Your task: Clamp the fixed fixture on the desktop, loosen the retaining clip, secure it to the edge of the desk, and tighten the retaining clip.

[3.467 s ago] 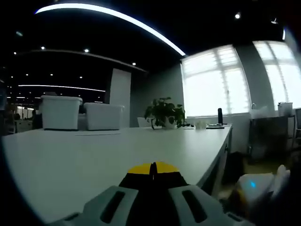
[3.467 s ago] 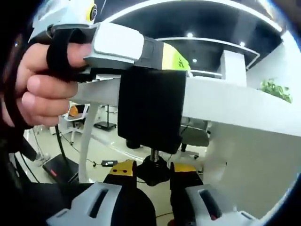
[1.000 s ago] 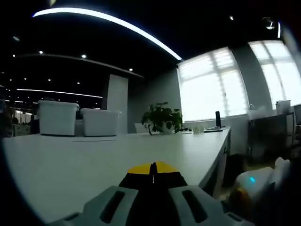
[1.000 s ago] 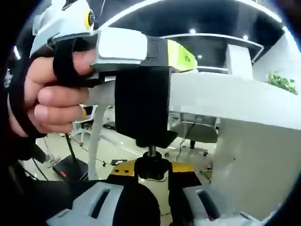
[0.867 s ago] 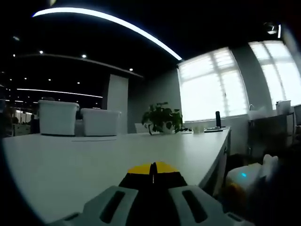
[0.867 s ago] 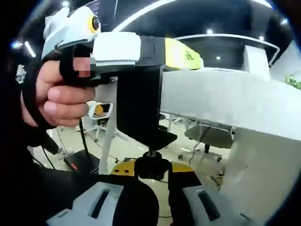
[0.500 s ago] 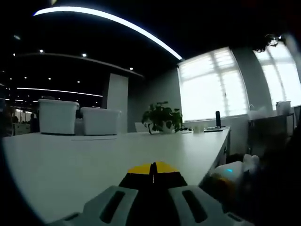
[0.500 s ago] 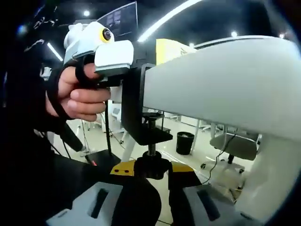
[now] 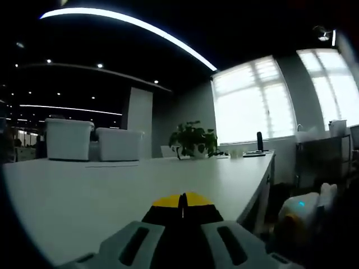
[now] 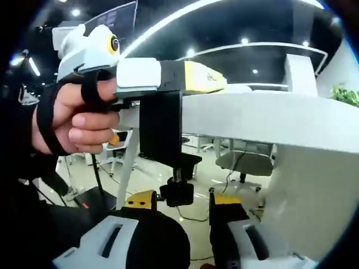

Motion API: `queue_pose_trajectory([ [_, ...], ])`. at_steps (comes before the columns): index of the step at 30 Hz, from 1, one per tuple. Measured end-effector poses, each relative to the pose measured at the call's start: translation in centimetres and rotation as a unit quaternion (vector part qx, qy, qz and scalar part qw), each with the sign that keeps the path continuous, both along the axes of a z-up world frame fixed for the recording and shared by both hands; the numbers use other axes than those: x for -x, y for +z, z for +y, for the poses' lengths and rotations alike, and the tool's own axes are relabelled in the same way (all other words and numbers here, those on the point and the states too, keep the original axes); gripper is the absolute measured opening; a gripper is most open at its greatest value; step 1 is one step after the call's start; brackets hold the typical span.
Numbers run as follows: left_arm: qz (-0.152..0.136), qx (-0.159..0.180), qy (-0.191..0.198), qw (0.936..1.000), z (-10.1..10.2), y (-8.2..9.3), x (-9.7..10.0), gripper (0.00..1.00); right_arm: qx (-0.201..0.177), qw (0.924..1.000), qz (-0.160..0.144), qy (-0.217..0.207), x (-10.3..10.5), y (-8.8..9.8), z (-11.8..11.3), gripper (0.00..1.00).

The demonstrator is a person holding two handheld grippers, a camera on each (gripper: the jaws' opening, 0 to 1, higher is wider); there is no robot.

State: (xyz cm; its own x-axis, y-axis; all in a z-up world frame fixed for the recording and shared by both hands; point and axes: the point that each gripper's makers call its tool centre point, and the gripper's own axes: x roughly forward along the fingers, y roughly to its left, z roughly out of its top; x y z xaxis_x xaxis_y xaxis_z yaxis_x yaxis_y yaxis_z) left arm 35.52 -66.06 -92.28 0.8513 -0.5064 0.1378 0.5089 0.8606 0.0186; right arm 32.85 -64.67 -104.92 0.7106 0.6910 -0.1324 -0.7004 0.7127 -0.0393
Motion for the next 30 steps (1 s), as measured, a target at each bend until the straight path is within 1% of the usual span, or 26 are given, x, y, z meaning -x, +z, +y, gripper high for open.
queue_pose_trajectory([
  [1,-0.001,0.001,0.000,1.0000,0.0,0.0,0.0,0.01,-0.008,0.9996,0.005,-0.026,0.0,0.1,0.1,0.41],
  [2,-0.003,0.002,-0.001,1.0000,0.0,0.0,0.1,0.01,-0.011,0.9985,0.003,-0.053,0.7,0.2,0.5,0.41],
  [3,-0.005,0.008,-0.002,1.0000,0.0,0.1,0.1,0.01,-0.022,0.9963,0.009,-0.083,0.7,0.2,0.6,0.40],
  [4,-0.008,0.011,-0.003,0.9999,0.1,0.1,0.2,0.01,-0.047,0.9924,0.021,-0.112,0.7,0.3,0.7,0.40],
  [5,-0.010,0.012,-0.004,0.9999,0.1,0.1,0.2,0.01,-0.065,0.9887,0.023,-0.133,0.7,0.5,0.7,0.40],
  [6,-0.010,0.010,-0.004,0.9999,0.0,0.1,0.2,0.01,-0.056,0.9850,0.006,-0.163,0.5,0.7,0.4,0.39],
  [8,-0.008,0.009,-0.004,0.9999,0.0,0.1,0.2,0.01,-0.044,0.9821,0.000,-0.183,0.4,0.8,0.6,0.39],
  [10,-0.009,0.009,-0.004,0.9999,0.1,0.1,0.2,0.01,-0.023,0.9787,-0.025,-0.203,-0.2,1.2,0.3,0.39],
  [12,-0.009,0.010,-0.004,0.9999,0.1,0.1,0.2,0.01,-0.025,0.9784,-0.016,-0.205,-0.5,1.0,0.5,0.37],
  [13,-0.009,0.010,-0.004,0.9999,0.1,0.1,0.2,0.01,-0.026,0.9794,0.002,-0.200,-0.5,0.4,0.7,0.33],
  [14,-0.009,0.010,-0.004,0.9999,0.1,0.1,0.2,0.01,-0.026,0.9794,0.002,-0.200,-0.6,0.4,0.7,0.29],
  [15,-0.009,0.011,-0.004,0.9999,0.1,0.1,0.2,0.01,-0.026,0.9786,-0.002,-0.204,-0.4,0.5,0.6,0.28],
  [16,-0.008,0.010,-0.004,0.9999,0.1,0.1,0.2,0.01,-0.030,0.9773,-0.014,-0.209,-0.3,0.9,0.3,0.28],
  [18,-0.008,0.010,-0.004,0.9999,0.2,0.1,0.3,0.01,-0.025,0.9778,-0.009,-0.208,-0.4,0.6,0.4,0.26],
  [21,-0.008,0.010,-0.002,0.9999,0.2,0.1,0.3,0.01,-0.018,0.9780,-0.010,-0.208,-0.5,0.6,0.4,0.25],
  [23,-0.008,0.010,-0.002,0.9999,0.3,0.1,0.3,0.01,-0.021,0.9787,-0.007,-0.204,-0.5,0.6,0.3,0.25],
  [25,-0.007,0.009,0.000,0.9999,0.3,0.1,0.3,0.01,-0.013,0.9819,-0.010,-0.189,-0.6,0.6,0.4,0.25],
  [26,-0.007,0.009,0.001,0.9999,0.3,0.1,0.3,0.01,-0.016,0.9853,-0.005,-0.170,-0.5,0.5,0.6,0.25],
  [28,-0.006,0.008,0.002,0.9999,0.3,0.1,0.3,0.01,-0.003,0.9906,-0.017,-0.136,-0.5,0.6,0.8,0.25],
  [30,-0.005,0.007,0.003,1.0000,0.4,0.1,0.3,0.01,-0.003,0.9950,-0.014,-0.099,-0.6,0.4,0.9,0.24],
])
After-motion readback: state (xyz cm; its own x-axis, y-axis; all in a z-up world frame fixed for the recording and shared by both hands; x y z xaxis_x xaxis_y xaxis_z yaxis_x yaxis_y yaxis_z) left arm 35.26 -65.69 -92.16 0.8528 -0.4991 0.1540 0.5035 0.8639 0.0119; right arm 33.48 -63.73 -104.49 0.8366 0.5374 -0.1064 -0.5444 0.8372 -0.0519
